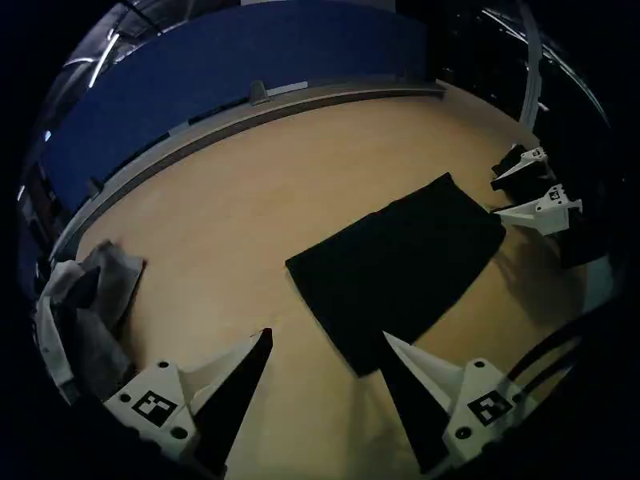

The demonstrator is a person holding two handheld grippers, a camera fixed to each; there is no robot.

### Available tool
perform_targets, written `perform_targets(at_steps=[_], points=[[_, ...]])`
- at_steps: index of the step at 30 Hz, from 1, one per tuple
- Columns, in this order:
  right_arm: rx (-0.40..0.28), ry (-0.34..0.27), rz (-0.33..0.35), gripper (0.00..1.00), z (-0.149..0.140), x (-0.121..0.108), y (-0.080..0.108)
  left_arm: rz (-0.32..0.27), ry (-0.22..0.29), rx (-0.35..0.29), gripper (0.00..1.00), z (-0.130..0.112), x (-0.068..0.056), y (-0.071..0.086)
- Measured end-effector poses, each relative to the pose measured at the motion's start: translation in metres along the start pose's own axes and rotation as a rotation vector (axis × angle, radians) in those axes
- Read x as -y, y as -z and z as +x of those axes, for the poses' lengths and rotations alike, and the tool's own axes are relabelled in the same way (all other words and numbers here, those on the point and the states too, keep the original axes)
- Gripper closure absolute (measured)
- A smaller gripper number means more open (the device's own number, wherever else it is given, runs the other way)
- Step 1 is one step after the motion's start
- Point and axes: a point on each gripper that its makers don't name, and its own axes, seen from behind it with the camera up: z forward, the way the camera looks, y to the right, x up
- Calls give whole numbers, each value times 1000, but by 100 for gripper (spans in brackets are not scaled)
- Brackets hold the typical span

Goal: Fold towel

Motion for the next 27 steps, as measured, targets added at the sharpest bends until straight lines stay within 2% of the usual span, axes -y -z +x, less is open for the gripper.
perform_targets(at_steps=[5, 9, 17, 27], points=[[13, 6, 21, 0, -15, 9, 8, -11, 12, 5, 9, -19, -12, 12], [26, 14, 28, 0, -24, 10, 9, -8, 31, 12, 9, -30, -15, 19], [44, 43, 64, 1, -33, 15, 8, 11, 74, 0, 9, -37, -12, 29], [105, 148, 153, 15, -50, 26, 8, 37, 138, -20, 9, -43, -9, 47]])
